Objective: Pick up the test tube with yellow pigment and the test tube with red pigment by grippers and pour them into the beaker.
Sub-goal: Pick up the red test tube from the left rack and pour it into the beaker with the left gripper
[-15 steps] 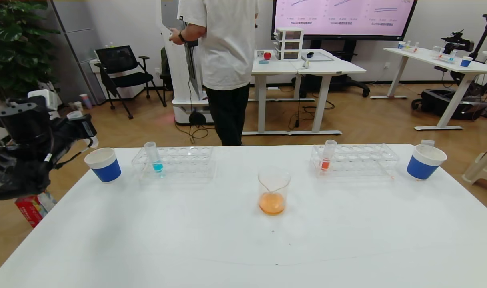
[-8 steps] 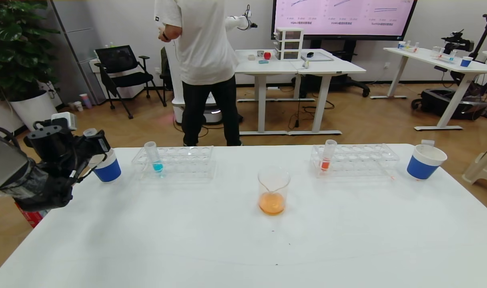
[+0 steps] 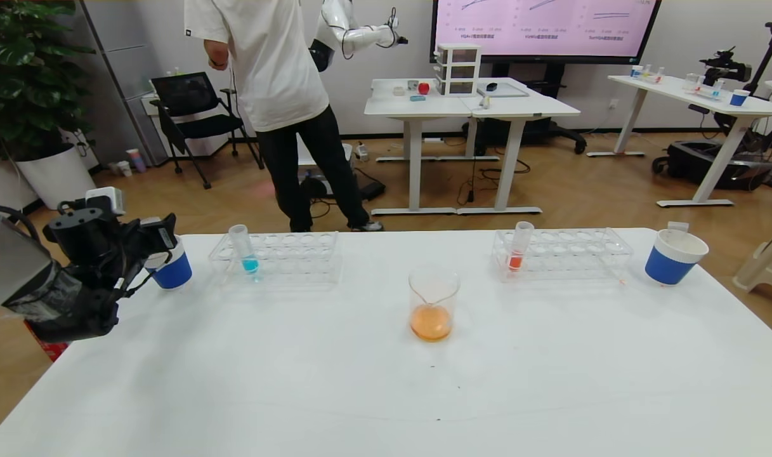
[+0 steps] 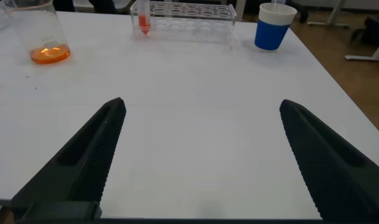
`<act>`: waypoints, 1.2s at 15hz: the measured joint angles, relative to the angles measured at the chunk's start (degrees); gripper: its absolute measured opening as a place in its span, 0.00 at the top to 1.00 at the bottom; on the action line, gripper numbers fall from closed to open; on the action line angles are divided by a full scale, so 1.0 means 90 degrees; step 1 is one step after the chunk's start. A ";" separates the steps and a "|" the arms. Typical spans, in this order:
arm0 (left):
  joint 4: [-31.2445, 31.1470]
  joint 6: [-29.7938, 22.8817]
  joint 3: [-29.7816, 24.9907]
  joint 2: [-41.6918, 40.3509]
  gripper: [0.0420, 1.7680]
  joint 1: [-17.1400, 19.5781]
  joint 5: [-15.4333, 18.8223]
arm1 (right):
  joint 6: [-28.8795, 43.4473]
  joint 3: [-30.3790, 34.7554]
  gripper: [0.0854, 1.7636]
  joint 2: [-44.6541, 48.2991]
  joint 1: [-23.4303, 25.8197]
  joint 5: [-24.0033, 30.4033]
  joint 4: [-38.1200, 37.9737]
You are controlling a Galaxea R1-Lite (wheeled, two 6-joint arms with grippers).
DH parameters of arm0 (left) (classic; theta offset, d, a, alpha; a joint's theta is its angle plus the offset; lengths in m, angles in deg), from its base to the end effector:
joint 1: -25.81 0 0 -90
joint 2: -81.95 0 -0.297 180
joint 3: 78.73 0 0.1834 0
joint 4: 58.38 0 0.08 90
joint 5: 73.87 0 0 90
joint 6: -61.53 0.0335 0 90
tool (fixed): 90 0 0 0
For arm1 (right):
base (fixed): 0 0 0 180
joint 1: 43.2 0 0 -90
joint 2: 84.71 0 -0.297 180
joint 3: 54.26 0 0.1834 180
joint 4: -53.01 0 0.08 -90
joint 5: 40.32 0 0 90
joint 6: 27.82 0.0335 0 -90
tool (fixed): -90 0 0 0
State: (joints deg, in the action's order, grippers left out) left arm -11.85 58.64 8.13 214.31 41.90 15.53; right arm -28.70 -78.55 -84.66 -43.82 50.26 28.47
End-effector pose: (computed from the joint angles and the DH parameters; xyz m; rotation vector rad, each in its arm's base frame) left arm 0.4247 0.1229 0.0907 -0.0477 -0.0252 0.2908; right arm -0.0164 0.0002 0.0749 -0.0154 0.0033 0.0210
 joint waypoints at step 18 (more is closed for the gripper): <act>-0.1010 0.0526 -0.1200 -0.3470 0.01 -0.2292 -0.0530 | 0.0000 0.0000 0.02 0.0000 0.0000 0.0003 -0.0003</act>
State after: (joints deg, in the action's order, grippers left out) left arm -20.94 63.37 -2.67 183.08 21.28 10.76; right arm -28.70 -78.55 -84.66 -43.82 50.28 28.44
